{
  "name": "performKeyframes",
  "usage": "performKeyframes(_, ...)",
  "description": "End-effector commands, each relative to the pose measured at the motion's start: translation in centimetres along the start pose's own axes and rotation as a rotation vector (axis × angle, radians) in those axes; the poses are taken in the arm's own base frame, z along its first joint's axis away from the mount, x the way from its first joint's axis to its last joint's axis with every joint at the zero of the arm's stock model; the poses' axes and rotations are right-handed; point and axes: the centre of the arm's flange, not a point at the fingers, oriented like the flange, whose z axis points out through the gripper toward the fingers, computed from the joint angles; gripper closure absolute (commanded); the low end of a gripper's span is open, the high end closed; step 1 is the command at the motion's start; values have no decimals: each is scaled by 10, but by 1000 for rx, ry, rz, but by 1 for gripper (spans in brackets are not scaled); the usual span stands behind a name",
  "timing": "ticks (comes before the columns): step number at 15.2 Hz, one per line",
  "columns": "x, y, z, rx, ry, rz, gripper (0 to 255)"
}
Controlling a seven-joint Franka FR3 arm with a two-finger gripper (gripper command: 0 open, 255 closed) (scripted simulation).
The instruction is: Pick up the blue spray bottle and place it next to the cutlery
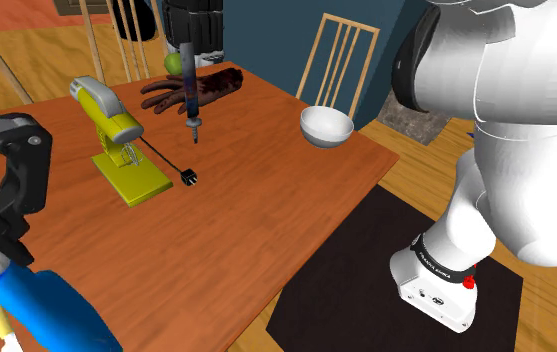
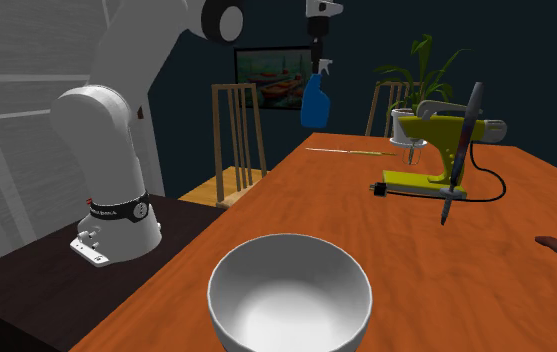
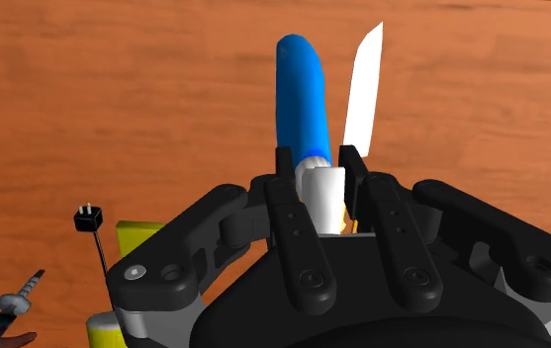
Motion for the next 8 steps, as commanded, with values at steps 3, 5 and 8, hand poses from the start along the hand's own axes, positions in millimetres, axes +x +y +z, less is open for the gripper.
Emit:
performKeyframes(3,-1,-8,21,-1,1,2,255)
performKeyframes(5,-1,-8,32,-1,1,2,255)
performKeyframes(8,-1,-8,48,-1,1,2,255)
